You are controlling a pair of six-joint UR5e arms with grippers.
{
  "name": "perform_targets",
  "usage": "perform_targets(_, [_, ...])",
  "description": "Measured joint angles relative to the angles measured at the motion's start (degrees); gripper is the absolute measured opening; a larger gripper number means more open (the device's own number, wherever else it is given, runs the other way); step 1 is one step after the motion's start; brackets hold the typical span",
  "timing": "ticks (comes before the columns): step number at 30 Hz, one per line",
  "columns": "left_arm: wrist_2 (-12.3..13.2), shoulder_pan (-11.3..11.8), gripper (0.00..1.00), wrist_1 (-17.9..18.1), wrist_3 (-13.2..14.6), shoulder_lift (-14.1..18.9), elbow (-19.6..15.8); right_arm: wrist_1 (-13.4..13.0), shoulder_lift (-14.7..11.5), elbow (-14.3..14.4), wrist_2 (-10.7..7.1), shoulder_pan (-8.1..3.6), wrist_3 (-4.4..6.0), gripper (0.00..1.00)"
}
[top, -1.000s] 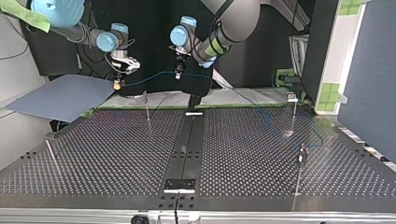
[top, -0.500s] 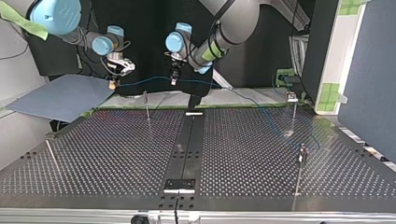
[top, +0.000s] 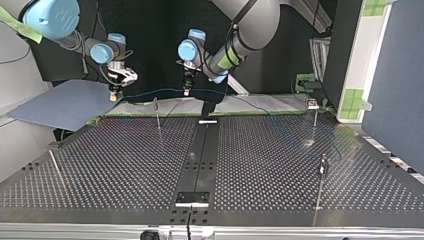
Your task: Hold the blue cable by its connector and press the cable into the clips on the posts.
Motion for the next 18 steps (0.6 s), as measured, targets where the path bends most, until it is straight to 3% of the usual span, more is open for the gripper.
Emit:
perform_targets(6, [0.78,0.50,0.00,-0.07,0.02,-0.03,0.89,0.55,0.00,-1.51,-0.83,-0.60,0.75,0.00])
perform_targets(18, [1.15,1.31,0.00,-0.91,0.02,-0.04,2.34,1.01,0.00,-2.76,-1.42,-0.82,0.72,0.00])
